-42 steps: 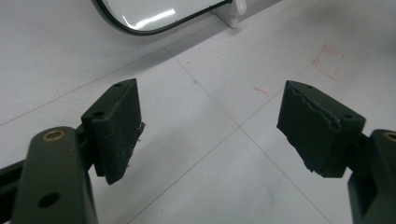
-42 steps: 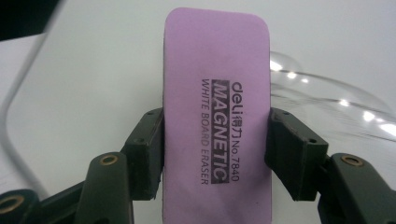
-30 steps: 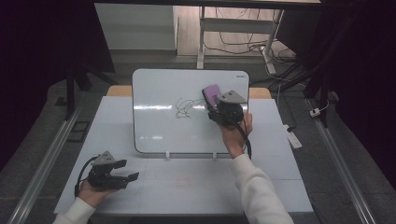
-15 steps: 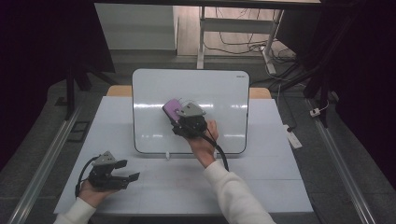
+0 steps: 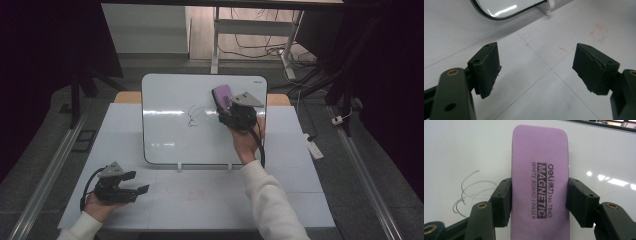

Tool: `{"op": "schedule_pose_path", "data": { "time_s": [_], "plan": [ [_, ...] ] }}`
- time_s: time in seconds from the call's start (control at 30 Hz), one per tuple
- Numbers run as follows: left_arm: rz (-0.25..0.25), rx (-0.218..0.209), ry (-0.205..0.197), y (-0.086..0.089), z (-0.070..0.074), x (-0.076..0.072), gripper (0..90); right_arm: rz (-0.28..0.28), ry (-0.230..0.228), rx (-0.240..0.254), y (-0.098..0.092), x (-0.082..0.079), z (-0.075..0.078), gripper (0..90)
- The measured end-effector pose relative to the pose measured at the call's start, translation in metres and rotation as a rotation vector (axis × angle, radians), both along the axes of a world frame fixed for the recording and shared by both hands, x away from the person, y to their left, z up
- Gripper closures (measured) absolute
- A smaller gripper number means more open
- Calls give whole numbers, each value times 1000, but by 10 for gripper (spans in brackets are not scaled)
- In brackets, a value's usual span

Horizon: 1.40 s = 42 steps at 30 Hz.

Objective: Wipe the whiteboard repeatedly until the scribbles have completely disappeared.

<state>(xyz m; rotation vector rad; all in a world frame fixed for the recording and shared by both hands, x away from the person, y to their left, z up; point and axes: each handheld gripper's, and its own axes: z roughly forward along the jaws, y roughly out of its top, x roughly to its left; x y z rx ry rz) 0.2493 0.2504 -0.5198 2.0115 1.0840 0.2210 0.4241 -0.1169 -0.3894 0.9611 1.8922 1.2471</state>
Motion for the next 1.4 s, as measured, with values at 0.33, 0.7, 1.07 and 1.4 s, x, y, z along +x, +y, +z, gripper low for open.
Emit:
{"op": "schedule_pose_path", "data": {
  "time_s": [0.33, 0.7, 1.07, 1.4],
  "plan": [
    [-1, 5, -4, -1, 0, 0, 224, 220, 17, -86, 86, -17, -26, 403],
    [-4, 2, -2, 1, -1, 0, 224, 228, 11, -118, 81, -26, -35, 403],
    [-1, 2, 1, 0, -1, 0, 224, 53, -29, -34, 41, 5, 1, 403],
    [0, 5, 1, 0, -1, 0, 224, 246, -4, -111, 113, -11, -21, 403]
  ]
}}
